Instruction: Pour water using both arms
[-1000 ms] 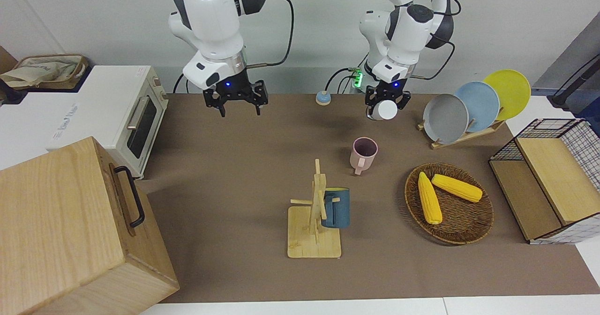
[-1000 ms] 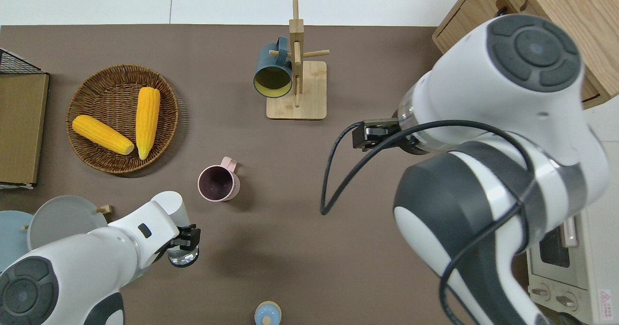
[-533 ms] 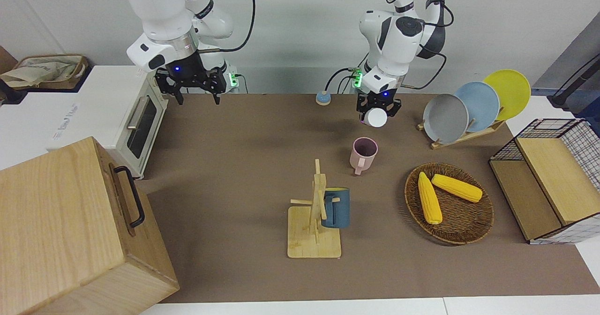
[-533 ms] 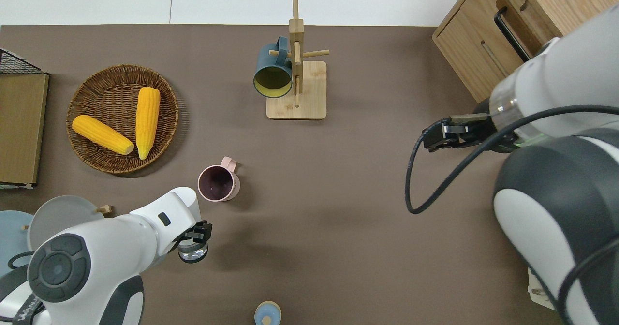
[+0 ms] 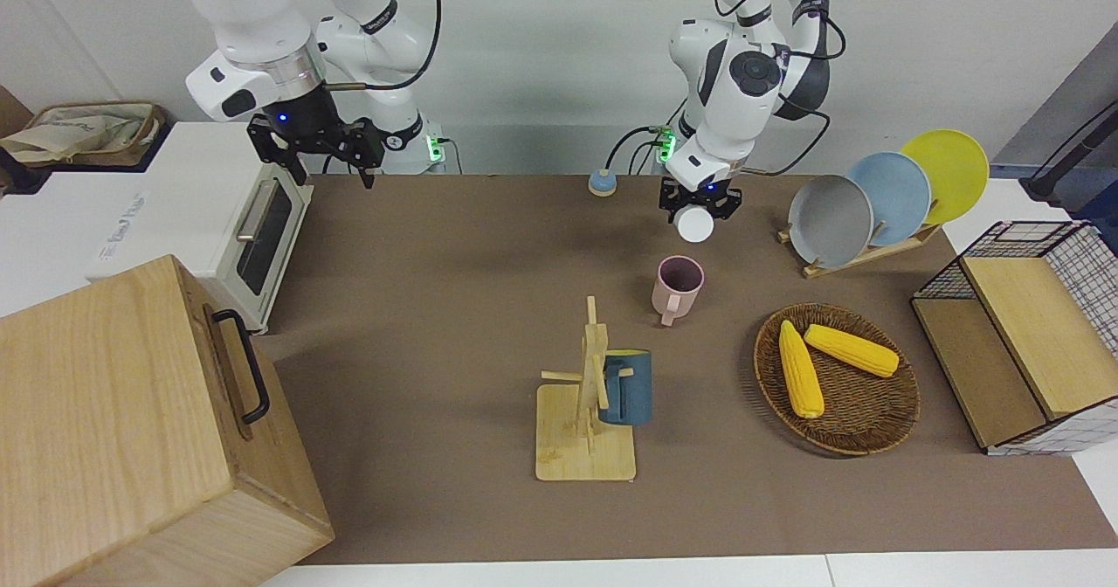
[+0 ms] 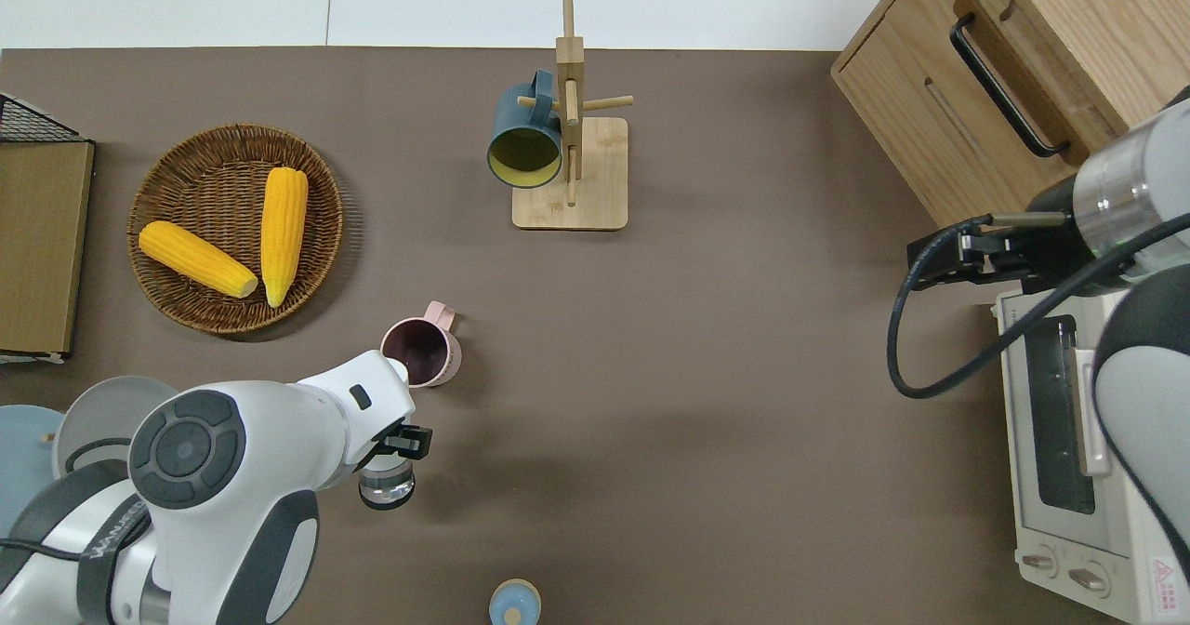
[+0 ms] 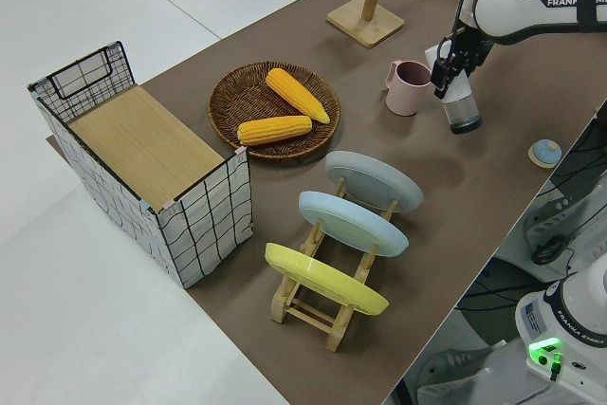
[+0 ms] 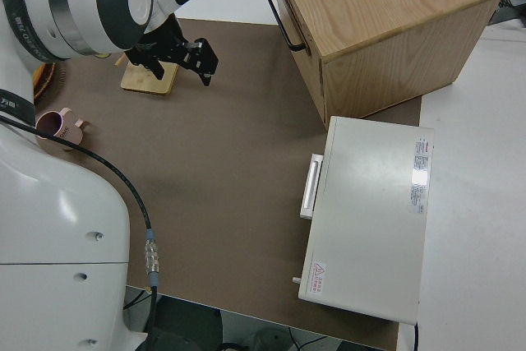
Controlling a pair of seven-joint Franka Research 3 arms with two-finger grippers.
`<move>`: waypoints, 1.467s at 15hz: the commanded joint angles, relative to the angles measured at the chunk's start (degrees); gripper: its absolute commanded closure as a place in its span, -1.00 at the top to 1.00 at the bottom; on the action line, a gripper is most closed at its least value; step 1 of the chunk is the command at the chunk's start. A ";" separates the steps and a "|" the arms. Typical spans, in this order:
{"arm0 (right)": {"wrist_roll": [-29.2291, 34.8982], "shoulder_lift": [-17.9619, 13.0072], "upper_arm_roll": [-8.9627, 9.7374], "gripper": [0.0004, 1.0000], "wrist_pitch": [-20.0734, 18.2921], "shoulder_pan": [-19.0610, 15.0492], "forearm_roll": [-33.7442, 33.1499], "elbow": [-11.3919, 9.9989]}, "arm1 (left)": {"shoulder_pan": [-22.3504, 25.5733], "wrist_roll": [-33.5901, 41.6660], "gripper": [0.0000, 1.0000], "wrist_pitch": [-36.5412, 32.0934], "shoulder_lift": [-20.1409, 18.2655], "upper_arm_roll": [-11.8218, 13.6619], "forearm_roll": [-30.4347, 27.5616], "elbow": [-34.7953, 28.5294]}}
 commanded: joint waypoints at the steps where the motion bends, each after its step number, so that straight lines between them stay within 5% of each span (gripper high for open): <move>1: -0.92 -1.20 0.89 0.97 0.32 -2.02 0.59 -1.32 | -0.53 -0.07 -1.00 -8.83 6.19 0.64 0.00 9.25; 6: -0.92 -1.20 1.16 0.97 0.32 -1.67 0.68 -1.32 | -0.53 -0.07 -1.00 -18.17 13.31 0.64 0.18 18.84; 22: -0.83 -1.20 0.63 0.97 0.32 -2.02 0.33 -1.32 | -0.09 0.28 -1.00 -20.55 12.97 1.26 0.27 19.11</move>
